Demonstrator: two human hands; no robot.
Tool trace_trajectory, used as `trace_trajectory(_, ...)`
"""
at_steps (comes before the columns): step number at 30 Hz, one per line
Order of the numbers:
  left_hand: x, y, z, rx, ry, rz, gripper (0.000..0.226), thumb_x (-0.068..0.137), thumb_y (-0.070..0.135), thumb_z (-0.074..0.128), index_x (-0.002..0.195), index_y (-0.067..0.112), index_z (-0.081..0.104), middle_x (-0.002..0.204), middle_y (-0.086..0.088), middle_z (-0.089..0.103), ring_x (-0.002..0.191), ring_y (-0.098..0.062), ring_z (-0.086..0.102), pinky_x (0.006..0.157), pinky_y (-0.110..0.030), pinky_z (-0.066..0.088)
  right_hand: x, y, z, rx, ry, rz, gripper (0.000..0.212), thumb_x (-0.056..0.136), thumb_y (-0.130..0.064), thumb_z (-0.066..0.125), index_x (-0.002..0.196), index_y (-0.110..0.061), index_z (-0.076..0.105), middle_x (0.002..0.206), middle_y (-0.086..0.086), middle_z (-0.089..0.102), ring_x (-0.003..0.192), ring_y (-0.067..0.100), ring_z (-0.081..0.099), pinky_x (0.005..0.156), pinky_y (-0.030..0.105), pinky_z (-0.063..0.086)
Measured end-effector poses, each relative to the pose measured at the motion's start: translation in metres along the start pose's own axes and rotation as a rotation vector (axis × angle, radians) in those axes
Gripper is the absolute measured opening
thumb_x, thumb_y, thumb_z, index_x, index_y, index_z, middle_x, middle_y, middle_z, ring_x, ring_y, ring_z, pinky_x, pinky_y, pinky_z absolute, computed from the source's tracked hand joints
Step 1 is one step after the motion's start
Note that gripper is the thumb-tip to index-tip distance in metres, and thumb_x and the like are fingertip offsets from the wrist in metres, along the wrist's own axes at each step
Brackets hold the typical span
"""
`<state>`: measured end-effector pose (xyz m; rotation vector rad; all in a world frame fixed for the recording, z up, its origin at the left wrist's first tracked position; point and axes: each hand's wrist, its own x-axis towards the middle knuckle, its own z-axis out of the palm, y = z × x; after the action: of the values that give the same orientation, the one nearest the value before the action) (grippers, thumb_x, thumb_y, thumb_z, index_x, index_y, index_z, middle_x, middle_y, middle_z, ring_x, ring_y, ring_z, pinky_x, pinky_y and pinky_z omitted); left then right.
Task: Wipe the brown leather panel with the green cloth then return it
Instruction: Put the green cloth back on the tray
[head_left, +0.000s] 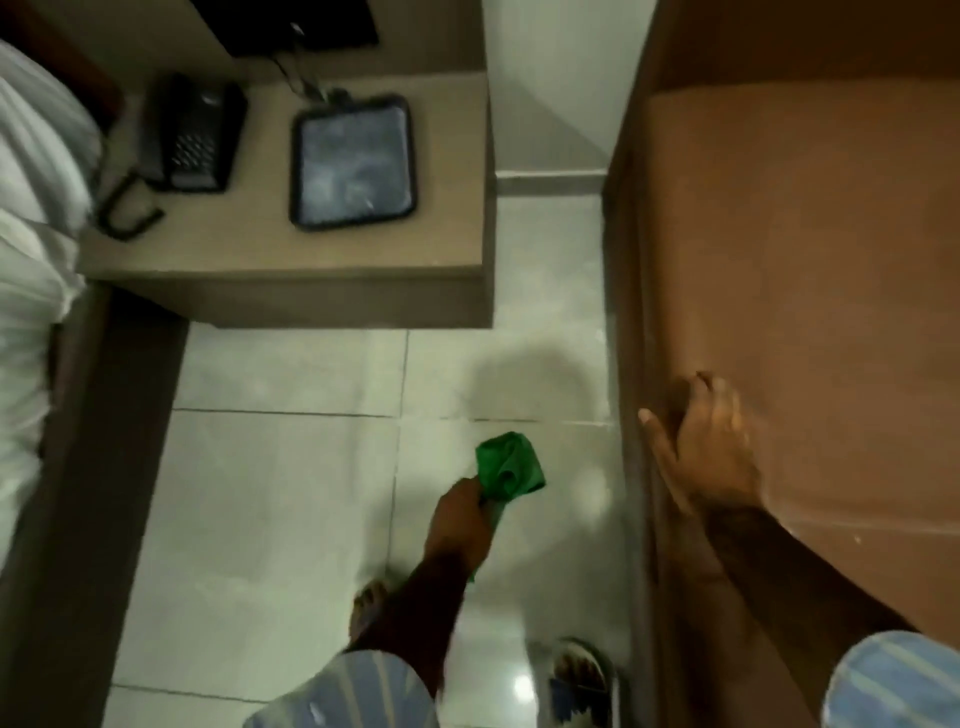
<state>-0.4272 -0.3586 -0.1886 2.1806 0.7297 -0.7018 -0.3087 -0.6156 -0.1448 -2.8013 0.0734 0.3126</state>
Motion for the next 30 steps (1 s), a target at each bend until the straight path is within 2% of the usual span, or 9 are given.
trace_trajectory(3, 0.034, 0.023, -0.113, 0.034, 0.208, 0.06, 0.021, 0.097, 0.016, 0.061, 0.106, -0.002, 0.065, 0.11, -0.024, 0.068, 0.104, -0.04, 0.064, 0.086, -0.039, 0.049, 0.042, -0.075, -0.022, 0.001, -0.131, -0.202, 0.094, 0.107, -0.071, 0.028, 0.169, -0.001, 0.027, 0.177, 0.023, 0.027, 0.167, 0.038, 0.023, 0.135, 0.05, 0.023)
trace_trajectory(5, 0.064, 0.041, -0.183, 0.089, 0.336, 0.129, 0.019, 0.097, 0.014, 0.06, 0.106, -0.003, 0.064, 0.111, -0.025, 0.066, 0.105, -0.042, 0.062, 0.089, -0.046, 0.051, 0.076, -0.132, -0.029, -0.015, -0.176, -0.287, 0.102, 0.099, -0.078, 0.017, 0.173, -0.007, 0.015, 0.181, 0.014, 0.017, 0.17, 0.029, 0.013, 0.137, 0.042, 0.015)
trace_trajectory(9, 0.147, 0.076, -0.303, 0.274, 0.56, 0.313, 0.022, 0.094, 0.007, 0.057, 0.113, 0.001, 0.067, 0.115, -0.021, 0.066, 0.103, -0.039, 0.062, 0.088, -0.05, 0.057, 0.148, -0.247, -0.021, 0.006, -0.225, -0.323, 0.088, 0.107, -0.068, 0.028, 0.175, -0.015, 0.009, 0.183, 0.006, 0.008, 0.171, 0.024, 0.007, 0.133, 0.034, 0.004)
trace_trajectory(13, 0.241, 0.102, -0.384, 0.515, 0.534, 0.451, 0.036, 0.088, 0.006, 0.059, 0.123, 0.002, 0.066, 0.122, -0.023, 0.064, 0.107, -0.044, 0.062, 0.09, -0.05, 0.054, 0.208, -0.329, 0.009, 0.031, -0.342, -0.325, 0.075, 0.114, -0.055, 0.033, 0.174, -0.015, 0.014, 0.183, 0.006, 0.014, 0.17, 0.023, 0.011, 0.136, 0.035, 0.01)
trace_trajectory(18, 0.325, 0.113, -0.402, 0.754, 0.34, 0.534, 0.05, 0.087, 0.016, 0.063, 0.136, 0.01, 0.058, 0.135, -0.019, 0.056, 0.127, -0.04, 0.049, 0.103, -0.052, 0.046, 0.248, -0.345, 0.071, -0.032, -0.327, -0.215, 0.073, 0.115, -0.048, 0.033, 0.173, -0.009, 0.014, 0.183, 0.01, 0.011, 0.171, 0.026, 0.007, 0.137, 0.039, 0.008)
trace_trajectory(21, 0.353, 0.103, -0.379, 0.76, 0.248, 0.507, 0.044, 0.094, 0.02, 0.054, 0.137, 0.01, 0.057, 0.149, -0.02, 0.047, 0.137, -0.041, 0.042, 0.109, -0.052, 0.04, 0.253, -0.325, 0.105, -0.126, -0.29, -0.223, 0.076, 0.114, -0.046, 0.037, 0.173, -0.005, 0.013, 0.183, 0.015, 0.007, 0.171, 0.03, 0.006, 0.14, 0.047, 0.009)
trace_trajectory(23, 0.374, 0.082, -0.353, 0.703, 0.156, 0.465, 0.053, 0.1, 0.028, 0.049, 0.15, 0.011, 0.044, 0.163, -0.02, 0.031, 0.15, -0.039, 0.03, 0.122, -0.051, 0.03, 0.256, -0.315, 0.134, -0.16, -0.211, -0.275, 0.074, 0.114, -0.043, 0.036, 0.172, -0.001, 0.017, 0.182, 0.019, 0.01, 0.17, 0.034, 0.01, 0.139, 0.052, 0.014)
trace_trajectory(26, 0.366, 0.062, -0.334, 0.599, 0.23, 0.49, 0.074, 0.1, 0.053, 0.042, 0.159, 0.009, 0.027, 0.169, -0.017, 0.02, 0.157, -0.033, 0.018, 0.129, -0.05, 0.016, 0.251, -0.308, 0.149, -0.182, -0.048, -0.312, 0.074, 0.113, -0.047, 0.03, 0.171, -0.002, 0.022, 0.181, 0.019, 0.017, 0.169, 0.034, 0.017, 0.138, 0.051, 0.017)
trace_trajectory(30, 0.348, 0.06, -0.329, 0.619, 0.302, 0.549, 0.094, 0.093, 0.072, 0.025, 0.159, 0.006, 0.025, 0.169, -0.016, 0.02, 0.158, -0.031, 0.018, 0.128, -0.051, 0.017, 0.241, -0.3, 0.145, -0.207, 0.004, -0.308, 0.073, 0.113, -0.048, 0.026, 0.17, -0.002, 0.024, 0.179, 0.019, 0.021, 0.167, 0.036, 0.022, 0.137, 0.052, 0.022)
